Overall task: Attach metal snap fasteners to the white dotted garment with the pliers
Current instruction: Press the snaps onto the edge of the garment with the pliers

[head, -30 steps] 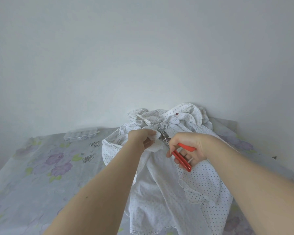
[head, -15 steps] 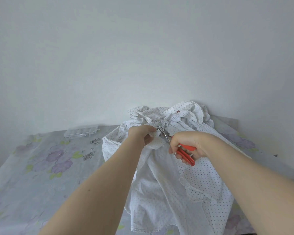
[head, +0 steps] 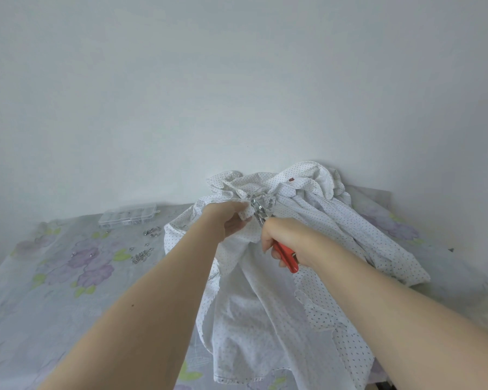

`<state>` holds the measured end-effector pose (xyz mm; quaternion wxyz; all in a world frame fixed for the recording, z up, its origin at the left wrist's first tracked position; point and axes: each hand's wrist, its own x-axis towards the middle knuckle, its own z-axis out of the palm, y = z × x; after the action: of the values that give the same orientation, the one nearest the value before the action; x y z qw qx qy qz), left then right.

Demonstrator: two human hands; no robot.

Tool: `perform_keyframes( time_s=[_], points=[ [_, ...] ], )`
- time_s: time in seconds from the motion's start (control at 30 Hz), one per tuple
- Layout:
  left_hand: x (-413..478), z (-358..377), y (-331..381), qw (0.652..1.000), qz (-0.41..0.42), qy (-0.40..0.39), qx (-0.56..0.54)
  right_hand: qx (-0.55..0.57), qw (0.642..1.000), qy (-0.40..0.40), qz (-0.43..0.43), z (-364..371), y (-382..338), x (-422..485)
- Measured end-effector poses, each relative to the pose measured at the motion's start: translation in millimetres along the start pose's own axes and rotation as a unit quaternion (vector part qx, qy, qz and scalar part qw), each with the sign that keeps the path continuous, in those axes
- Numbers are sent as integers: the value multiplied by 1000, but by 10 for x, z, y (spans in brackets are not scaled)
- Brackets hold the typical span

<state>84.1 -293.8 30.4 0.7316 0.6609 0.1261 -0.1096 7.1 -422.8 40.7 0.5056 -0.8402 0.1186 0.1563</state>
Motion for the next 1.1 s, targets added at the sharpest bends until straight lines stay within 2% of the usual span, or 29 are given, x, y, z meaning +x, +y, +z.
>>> perform_keyframes(
  time_s=[0.23, 0.43, 0.57, 0.9, 1.1],
  points=[
    [54, 20, 5, 999, -7, -35, 31, 1, 1000, -14, 16, -19, -10, -29],
    [59, 53, -2, 997, -9, -54, 49, -54, 998, -27, 35, -21, -54, 15],
    [71, 46, 18, 997, -24, -58, 53, -81, 996, -35, 19, -14, -90, 9],
    [80, 92, 67, 998, -14, -35, 46, -70, 997, -37, 2, -81, -91, 62],
    [121, 62, 55, 998, 44, 14, 35, -60, 997, -42, 1, -146, -90, 96]
  ],
)
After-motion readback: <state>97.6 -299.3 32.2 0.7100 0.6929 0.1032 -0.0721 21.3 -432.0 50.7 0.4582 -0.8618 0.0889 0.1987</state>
